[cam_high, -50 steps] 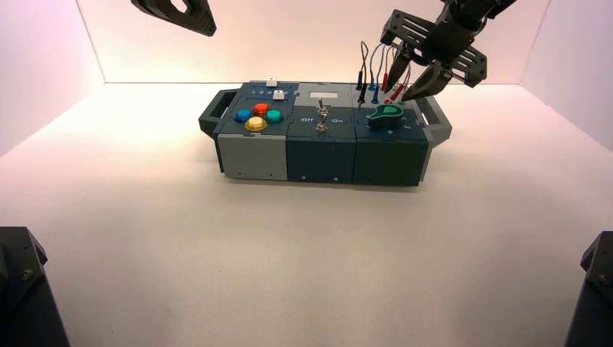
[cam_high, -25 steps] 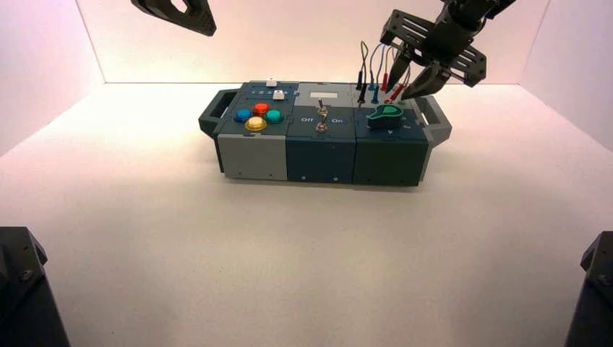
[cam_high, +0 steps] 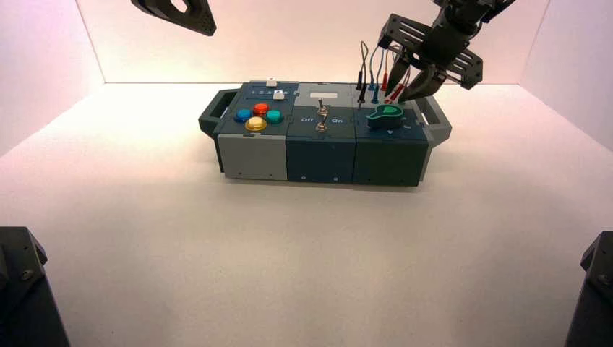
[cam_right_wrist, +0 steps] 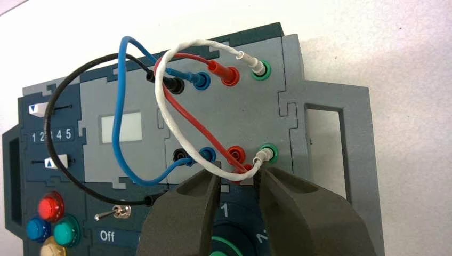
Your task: Insert the red wire.
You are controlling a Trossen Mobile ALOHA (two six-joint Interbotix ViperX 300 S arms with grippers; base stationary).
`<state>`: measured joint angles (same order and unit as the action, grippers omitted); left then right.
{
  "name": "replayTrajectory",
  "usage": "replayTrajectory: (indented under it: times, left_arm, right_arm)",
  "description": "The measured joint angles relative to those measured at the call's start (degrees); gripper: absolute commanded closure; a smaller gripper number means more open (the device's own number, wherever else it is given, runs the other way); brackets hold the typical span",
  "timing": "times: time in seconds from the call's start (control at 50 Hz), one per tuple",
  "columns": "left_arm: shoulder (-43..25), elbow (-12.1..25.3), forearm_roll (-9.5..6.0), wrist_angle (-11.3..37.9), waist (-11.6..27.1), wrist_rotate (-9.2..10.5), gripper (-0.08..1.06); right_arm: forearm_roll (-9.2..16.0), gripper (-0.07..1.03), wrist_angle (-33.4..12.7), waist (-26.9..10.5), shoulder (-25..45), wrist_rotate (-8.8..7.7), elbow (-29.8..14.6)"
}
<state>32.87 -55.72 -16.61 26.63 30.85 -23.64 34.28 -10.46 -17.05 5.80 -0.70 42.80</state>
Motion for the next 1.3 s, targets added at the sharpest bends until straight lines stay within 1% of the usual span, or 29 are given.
replayTrajectory:
  times: [0.1,0.12,0.2,0.66,0.74,0.82,0.96,1.3]
  left_arm:
    - [0.09,0.0,0.0,0.0,0.0,0.09,1.01]
    - [0.0,0.0,0.0,0.0,0.0,0.0,1.01]
    - [0.0,0.0,0.0,0.0,0.0,0.0,1.01]
    - [0.0,0.0,0.0,-0.18,0.0,0.0,1.01]
    - [0.0,0.0,0.0,-0.09,0.0,0.0,1.01]
    - [0.0,0.0,0.09,-0.18,0.0,0.0,1.01]
    - [0.09,0.0,0.09,-0.18,0.0,0.0,1.01]
    - [0.0,0.0,0.09,-0.18,0.0,0.0,1.01]
  right_arm:
    - [0.0,0.66,0.0,0.0,0.18,0.0,-0.09]
    - [0.0,0.68,0.0,0.0,0.18,0.0,-0.09]
    - [0.0,0.71,0.0,0.0,0.18,0.0,-0.09]
    - [0.09,0.69,-0.09,0.0,0.18,-0.09,-0.18]
    - [0.0,0.69,-0.18,0.0,0.09,0.0,-0.09]
    - [0.0,0.72,-0.88,0.0,0.09,-0.18,-0.18]
    - [0.0,0.73,-1.85,0.0,0.09,-0.18,-0.18]
    - [-0.09,0.74,-2.02,0.09,-0.7,-0.35,-0.35]
